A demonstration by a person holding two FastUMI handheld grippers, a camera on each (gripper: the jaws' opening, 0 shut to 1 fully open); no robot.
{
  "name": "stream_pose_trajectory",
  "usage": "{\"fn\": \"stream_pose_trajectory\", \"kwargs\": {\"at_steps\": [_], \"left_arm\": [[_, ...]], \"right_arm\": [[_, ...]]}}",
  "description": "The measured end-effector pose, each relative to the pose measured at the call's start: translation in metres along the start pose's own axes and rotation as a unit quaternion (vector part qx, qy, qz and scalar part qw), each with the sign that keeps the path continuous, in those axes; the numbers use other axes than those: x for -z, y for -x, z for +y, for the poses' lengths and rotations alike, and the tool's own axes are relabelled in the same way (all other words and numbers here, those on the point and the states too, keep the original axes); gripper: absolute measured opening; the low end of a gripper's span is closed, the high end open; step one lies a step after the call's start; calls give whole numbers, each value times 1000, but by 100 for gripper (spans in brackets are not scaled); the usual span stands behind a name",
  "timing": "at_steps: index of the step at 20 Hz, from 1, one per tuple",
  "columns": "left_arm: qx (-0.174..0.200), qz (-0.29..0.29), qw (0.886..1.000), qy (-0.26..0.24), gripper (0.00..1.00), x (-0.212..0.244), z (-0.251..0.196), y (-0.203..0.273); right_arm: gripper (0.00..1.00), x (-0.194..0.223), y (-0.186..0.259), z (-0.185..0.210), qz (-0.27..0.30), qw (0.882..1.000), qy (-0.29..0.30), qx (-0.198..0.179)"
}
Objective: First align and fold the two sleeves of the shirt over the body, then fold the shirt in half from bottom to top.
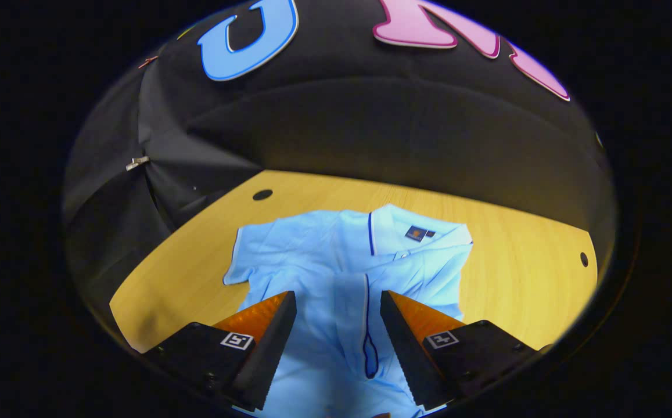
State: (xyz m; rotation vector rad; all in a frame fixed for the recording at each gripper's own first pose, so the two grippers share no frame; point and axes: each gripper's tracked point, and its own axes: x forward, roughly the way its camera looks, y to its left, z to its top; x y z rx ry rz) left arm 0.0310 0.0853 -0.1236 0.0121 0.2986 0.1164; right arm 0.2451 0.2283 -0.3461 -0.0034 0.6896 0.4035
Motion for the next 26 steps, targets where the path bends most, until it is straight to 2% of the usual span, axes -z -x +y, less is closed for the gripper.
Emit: {"fn": "stream_pose_trajectory", "kwargs": {"at_steps": [6,7,8,11,13,18,22,26], "left_arm": [[31,4,999,-37,97,9,-23,-77],[37,5,999,-40,98,14,-29,-95],[40,10,998,-43,97,17,-32,-109],[45,28,997,-48,96,31,-40,-159],[45,48,997,-43,96,40,-42,-194],[10,114,993,-39,96,73,-36,-281],[-12,159,987,-13,96,98,-35,-326],[-20,205,979,-11,99,124,-29,-357]], "right_arm": [[92,-46,76,-27,-71,997,27,-9],[87,-49,90,-32,-78,996,35,-9],[92,-52,104,-36,-86,995,42,-11],[92,-57,145,-48,-105,993,45,-10],[92,-55,173,-58,-111,993,43,-5],[93,-30,228,-84,-106,993,41,20],[92,-4,262,-114,-90,994,21,52],[93,15,287,-140,-79,993,-3,85]]}}
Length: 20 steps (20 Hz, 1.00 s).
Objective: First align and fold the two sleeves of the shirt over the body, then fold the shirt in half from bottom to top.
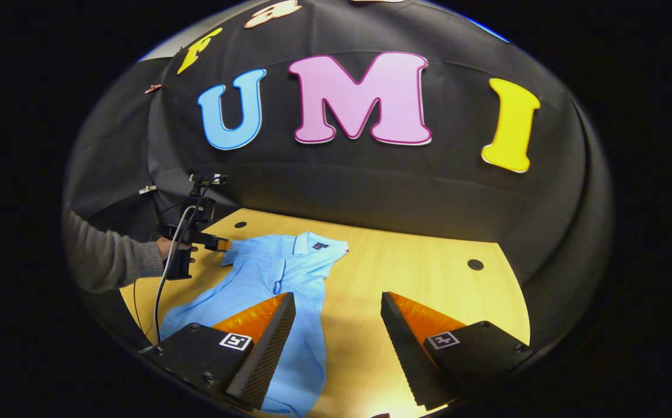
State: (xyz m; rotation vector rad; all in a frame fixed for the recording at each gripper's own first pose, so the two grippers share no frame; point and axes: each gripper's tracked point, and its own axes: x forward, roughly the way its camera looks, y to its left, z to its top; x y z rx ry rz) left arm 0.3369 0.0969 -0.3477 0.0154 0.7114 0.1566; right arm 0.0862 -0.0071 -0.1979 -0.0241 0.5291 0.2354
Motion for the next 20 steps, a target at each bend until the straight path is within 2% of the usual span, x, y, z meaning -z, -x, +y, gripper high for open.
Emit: {"fn": "stream_pose_trajectory", "kwargs": {"at_steps": [4,9,12,14,15,16,17,18,19,20], "left_arm": [[0,52,999,14,99,18,1,-22],[3,71,997,3,99,22,-2,-36],[47,86,995,20,98,25,-21,-37],[43,90,995,24,62,27,-23,-36],[45,91,995,22,47,27,-25,-36],[48,91,995,19,41,25,-29,-33],[50,92,994,16,19,27,-31,-34],[48,90,995,13,18,25,-32,-33],[45,90,995,12,9,25,-32,-34],[44,90,995,11,7,25,-33,-33]], "right_arm": [[94,-1,18,-23,-7,999,-27,31],[94,6,31,-25,-2,998,-45,35],[94,11,32,-22,2,998,-54,33],[94,12,33,-22,1,998,-59,33],[94,14,34,-23,2,998,-59,34],[94,15,34,-24,2,998,-59,35],[94,17,35,-25,4,998,-61,35],[94,18,37,-26,4,997,-63,36],[94,20,38,-27,6,997,-67,37],[94,23,39,-29,8,997,-71,38]]}}
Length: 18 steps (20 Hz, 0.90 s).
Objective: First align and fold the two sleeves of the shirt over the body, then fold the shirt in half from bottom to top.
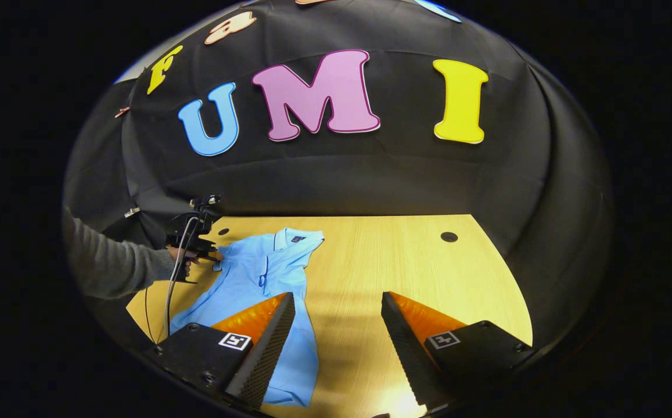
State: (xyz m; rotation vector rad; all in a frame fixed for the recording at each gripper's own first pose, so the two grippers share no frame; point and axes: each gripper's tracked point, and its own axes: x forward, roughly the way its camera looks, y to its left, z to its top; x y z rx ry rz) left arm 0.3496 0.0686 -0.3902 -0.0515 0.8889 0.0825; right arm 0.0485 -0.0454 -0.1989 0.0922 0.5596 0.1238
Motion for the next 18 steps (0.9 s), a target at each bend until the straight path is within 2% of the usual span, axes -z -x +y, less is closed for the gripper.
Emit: {"fn": "stream_pose_trajectory", "kwargs": {"at_steps": [1,2,3,4,8,11,14,18], "left_arm": [[0,0,1000,-2,2,0,1,0],[3,1,1000,-3,6,0,1,0],[6,2,1000,-2,7,0,0,2],[8,2,1000,0,7,1,-2,2],[24,-29,999,6,6,-13,-18,17],[63,-69,996,-8,6,-34,-53,39],[119,-107,987,-34,6,-48,-105,69],[174,-127,973,-87,6,-40,-168,105]], "right_arm": [[94,2,1,-1,3,1000,-4,0],[94,4,3,-3,3,1000,-6,1],[89,4,3,-4,3,1000,-7,2],[96,5,4,-6,3,1000,-6,3],[97,6,8,-11,4,1000,-5,4],[97,6,11,-14,2,1000,-10,4],[97,6,12,-16,2,1000,-11,4],[97,7,15,-18,3,1000,-18,6]]}}
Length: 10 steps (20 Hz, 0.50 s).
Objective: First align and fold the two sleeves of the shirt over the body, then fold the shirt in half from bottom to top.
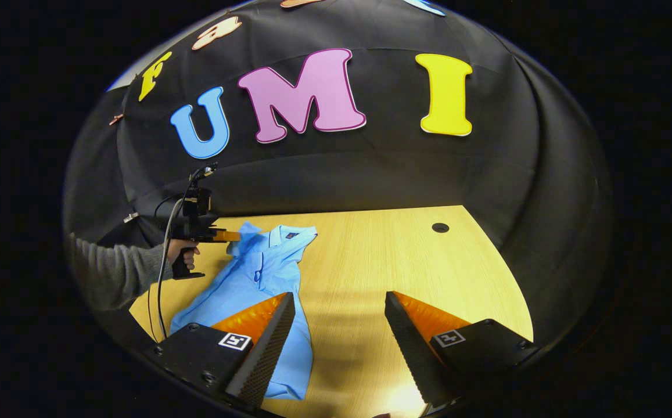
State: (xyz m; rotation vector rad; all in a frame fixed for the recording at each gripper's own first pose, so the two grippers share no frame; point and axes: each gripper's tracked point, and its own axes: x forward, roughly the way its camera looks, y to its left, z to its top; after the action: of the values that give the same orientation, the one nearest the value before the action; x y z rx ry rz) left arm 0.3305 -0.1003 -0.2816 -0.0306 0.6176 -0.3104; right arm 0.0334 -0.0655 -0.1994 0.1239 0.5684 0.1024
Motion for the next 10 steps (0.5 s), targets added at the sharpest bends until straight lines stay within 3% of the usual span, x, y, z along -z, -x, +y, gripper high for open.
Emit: {"fn": "stream_pose_trajectory", "kwargs": {"at_steps": [5,10], "left_arm": [[54,24,996,-62,6,32,-72,1],[63,49,991,-105,6,65,-99,-4]], "right_arm": [[97,0,1,-3,2,1000,-4,3],[97,3,1,-3,5,1000,-12,6]]}}
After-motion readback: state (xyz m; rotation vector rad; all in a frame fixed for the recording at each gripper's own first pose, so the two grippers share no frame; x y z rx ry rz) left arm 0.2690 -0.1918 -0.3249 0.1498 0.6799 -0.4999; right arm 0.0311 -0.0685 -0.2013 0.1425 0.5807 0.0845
